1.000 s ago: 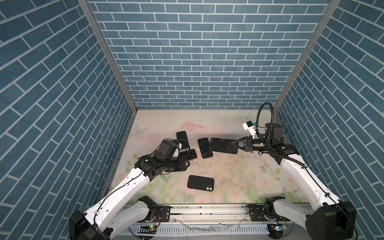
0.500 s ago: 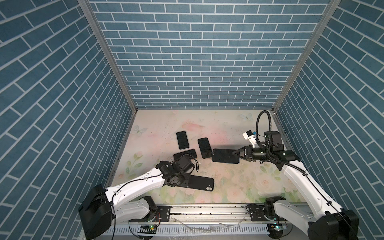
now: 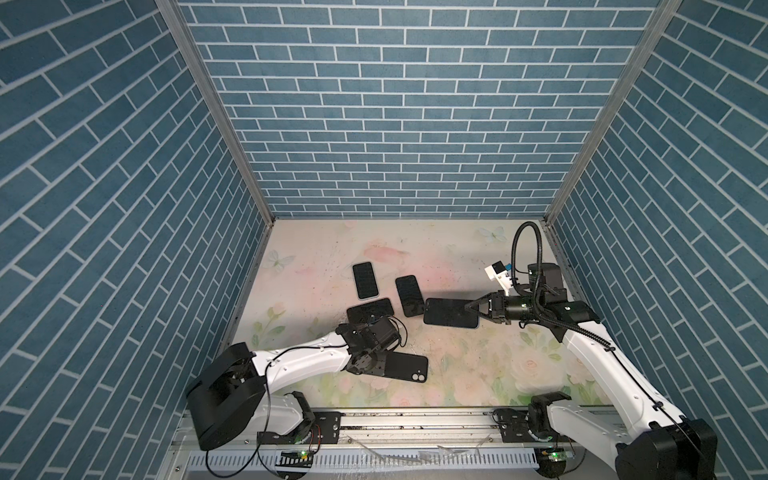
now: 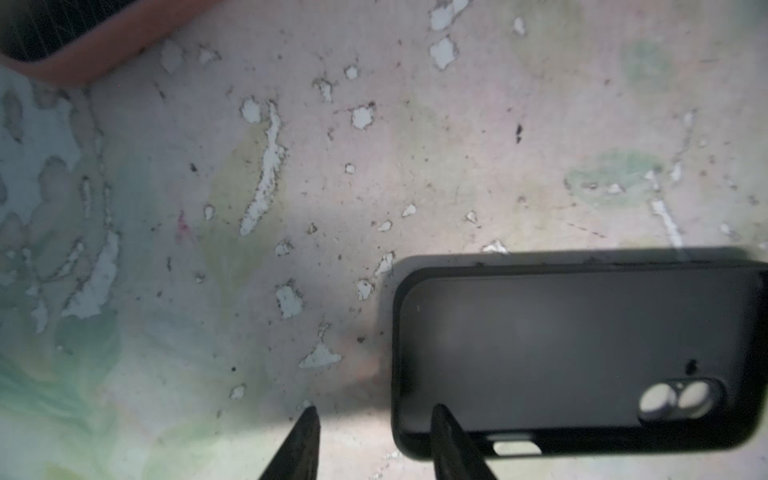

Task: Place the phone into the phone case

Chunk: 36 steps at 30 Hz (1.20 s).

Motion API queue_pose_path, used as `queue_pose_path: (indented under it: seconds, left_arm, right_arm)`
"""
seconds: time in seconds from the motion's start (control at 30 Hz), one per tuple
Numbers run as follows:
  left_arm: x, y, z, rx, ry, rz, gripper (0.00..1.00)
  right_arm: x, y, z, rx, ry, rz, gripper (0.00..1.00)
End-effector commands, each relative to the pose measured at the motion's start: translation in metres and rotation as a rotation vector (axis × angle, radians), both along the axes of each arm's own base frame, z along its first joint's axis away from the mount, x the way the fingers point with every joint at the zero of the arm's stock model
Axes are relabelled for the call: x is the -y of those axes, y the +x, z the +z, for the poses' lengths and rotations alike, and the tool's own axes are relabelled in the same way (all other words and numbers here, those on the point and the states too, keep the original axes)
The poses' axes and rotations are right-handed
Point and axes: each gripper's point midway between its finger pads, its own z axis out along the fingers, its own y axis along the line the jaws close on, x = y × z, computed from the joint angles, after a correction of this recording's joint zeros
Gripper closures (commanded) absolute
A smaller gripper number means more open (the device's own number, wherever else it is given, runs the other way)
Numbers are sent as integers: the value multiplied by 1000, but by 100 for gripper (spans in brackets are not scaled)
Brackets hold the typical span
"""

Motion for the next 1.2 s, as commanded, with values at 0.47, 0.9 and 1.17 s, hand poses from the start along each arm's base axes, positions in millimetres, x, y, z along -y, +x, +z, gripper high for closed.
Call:
queue_pose_path:
  seconds: [0.47, 0.9, 1.17]
  left_arm:
    - [28, 24, -14, 9, 14, 65, 90]
    - [34, 43, 4, 61, 29, 179, 100]
    - [51, 52, -4, 30, 12, 180, 99]
  right_arm:
    - [1, -7, 10, 83, 12, 32, 100]
    - [7, -10, 5, 72, -10, 15, 100]
    - [10, -12, -18, -43, -70, 16, 100]
